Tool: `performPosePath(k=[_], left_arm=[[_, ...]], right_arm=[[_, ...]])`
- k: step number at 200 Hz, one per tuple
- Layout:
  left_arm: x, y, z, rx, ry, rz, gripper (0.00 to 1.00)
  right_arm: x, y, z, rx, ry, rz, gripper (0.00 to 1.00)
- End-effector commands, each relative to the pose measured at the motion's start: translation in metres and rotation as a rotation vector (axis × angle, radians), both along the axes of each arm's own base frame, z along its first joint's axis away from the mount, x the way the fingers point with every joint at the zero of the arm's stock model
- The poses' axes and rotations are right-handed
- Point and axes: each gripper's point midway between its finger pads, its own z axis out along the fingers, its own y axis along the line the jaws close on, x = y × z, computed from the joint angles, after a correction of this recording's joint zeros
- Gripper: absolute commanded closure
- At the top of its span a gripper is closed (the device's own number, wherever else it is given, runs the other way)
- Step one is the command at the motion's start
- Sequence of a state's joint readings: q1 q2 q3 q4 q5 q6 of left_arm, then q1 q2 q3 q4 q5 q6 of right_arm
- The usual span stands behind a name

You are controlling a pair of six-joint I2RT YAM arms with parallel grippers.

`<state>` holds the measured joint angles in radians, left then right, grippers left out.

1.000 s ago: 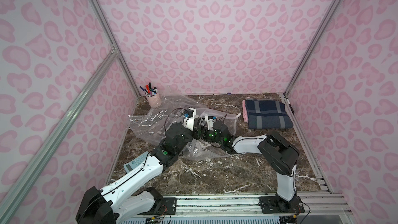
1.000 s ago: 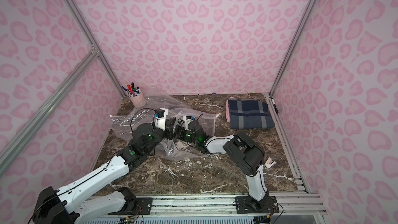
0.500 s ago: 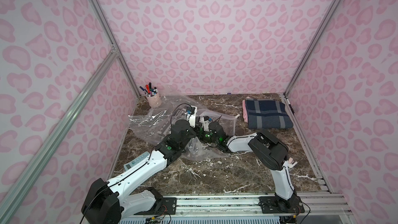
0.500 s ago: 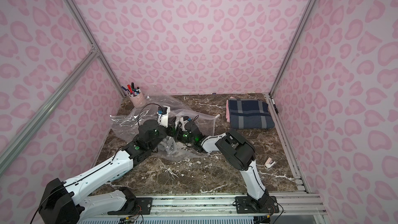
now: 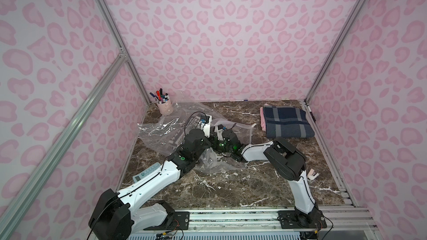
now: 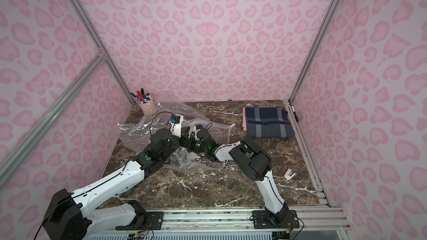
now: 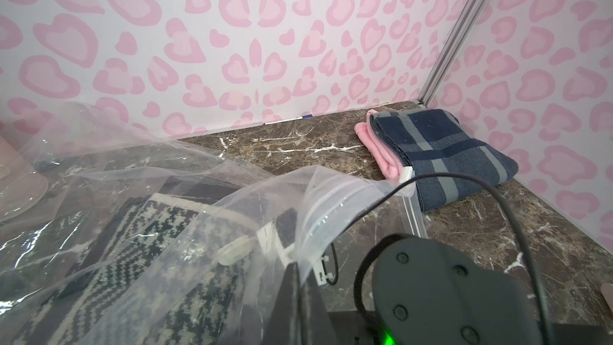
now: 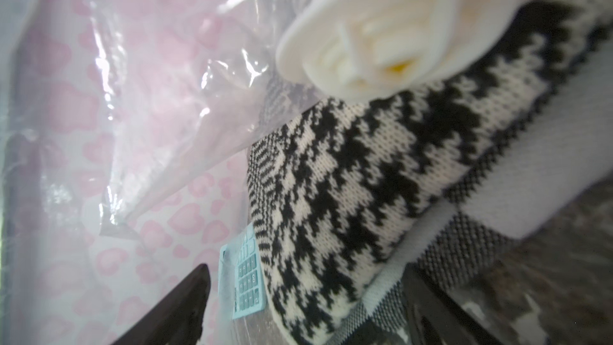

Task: Take the blanket out of the vacuum bag
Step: Take out the blanket from the vacuum bag.

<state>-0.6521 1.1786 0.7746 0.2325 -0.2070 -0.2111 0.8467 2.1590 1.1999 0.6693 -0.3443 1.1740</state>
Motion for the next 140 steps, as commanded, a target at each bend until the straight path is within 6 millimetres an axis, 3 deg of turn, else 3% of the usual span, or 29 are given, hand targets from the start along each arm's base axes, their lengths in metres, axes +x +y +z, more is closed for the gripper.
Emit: performPosePath(k=[1, 68, 111, 140], left_arm=[[-0.001, -0.001, 0.002, -0.02, -0.005, -0.007, 0.96], [-0.003, 0.0, -0.002, -0.026, 0.001, -0.005, 0.96], [-0.002, 0.001, -0.002, -0.02, 0.0, -0.003, 0.96], [-0.002, -0.001, -0.003, -0.025, 0.006, -0.009, 0.96]], right_arm=[[0.008, 0.001, 0.004, 0.023, 0.004, -0.005, 0.11], [0.024, 0.009, 0.007, 0.027, 0.01, -0.005, 0.11], [0.017, 0.018, -0.008, 0.029, 0.043, 0.018, 0.12], [0.014, 0.028, 0.001, 0.074, 0.039, 0.044, 0.12]])
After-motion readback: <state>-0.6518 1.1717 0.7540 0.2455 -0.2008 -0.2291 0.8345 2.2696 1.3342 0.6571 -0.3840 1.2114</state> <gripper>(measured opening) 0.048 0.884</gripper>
